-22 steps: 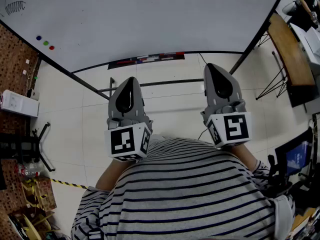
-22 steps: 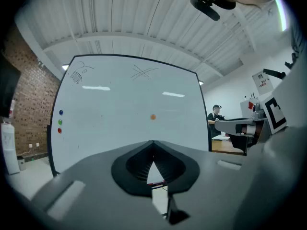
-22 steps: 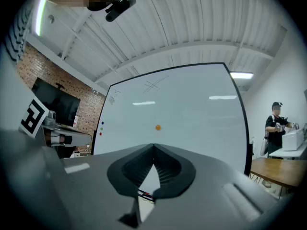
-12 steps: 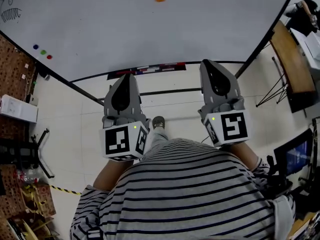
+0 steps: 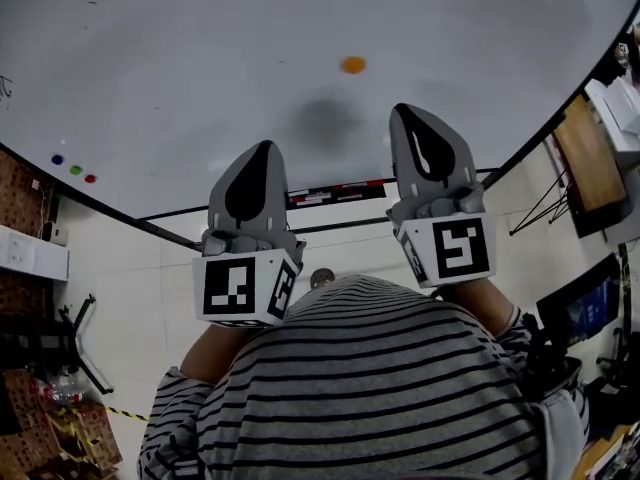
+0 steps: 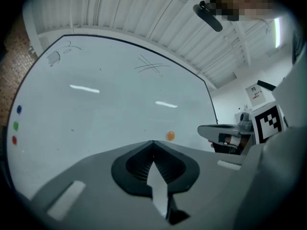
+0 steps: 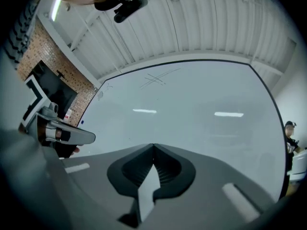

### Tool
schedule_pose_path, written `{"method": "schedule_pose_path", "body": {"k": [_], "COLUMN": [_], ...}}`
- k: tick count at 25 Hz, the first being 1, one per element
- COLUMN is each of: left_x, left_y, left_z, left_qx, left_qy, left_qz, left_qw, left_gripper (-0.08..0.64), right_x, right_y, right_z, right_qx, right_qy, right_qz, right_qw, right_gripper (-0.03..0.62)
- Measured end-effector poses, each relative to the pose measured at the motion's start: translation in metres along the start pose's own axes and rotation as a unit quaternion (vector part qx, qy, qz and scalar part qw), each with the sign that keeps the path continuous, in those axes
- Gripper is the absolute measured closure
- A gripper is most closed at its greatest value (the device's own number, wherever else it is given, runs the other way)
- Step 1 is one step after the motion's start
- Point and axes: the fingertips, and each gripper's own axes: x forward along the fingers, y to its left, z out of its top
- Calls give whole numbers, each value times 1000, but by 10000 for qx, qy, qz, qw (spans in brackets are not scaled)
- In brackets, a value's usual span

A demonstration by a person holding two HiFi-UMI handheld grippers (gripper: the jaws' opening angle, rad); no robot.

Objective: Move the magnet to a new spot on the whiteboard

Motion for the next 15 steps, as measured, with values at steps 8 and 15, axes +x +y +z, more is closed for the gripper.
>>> {"method": "schedule_pose_path", "body": {"k": [8,15], "left_x": [41,52], "left_y": [20,36], "left_z": [1,-3], "left_qx": [-210,-312], "left_qy": [-5,17], "left_qz": [-560,-596], "left_qw": [9982,9977], "left_gripper": [545,545], "right_x": [63,87], "right_y": [12,7], "right_z": [-23,-31], "right_qx": [-444,-954], "right_qy": [177,113], "right_qz": [157,-390], "right_qw": [9987,9946], "right_gripper": [414,402]}}
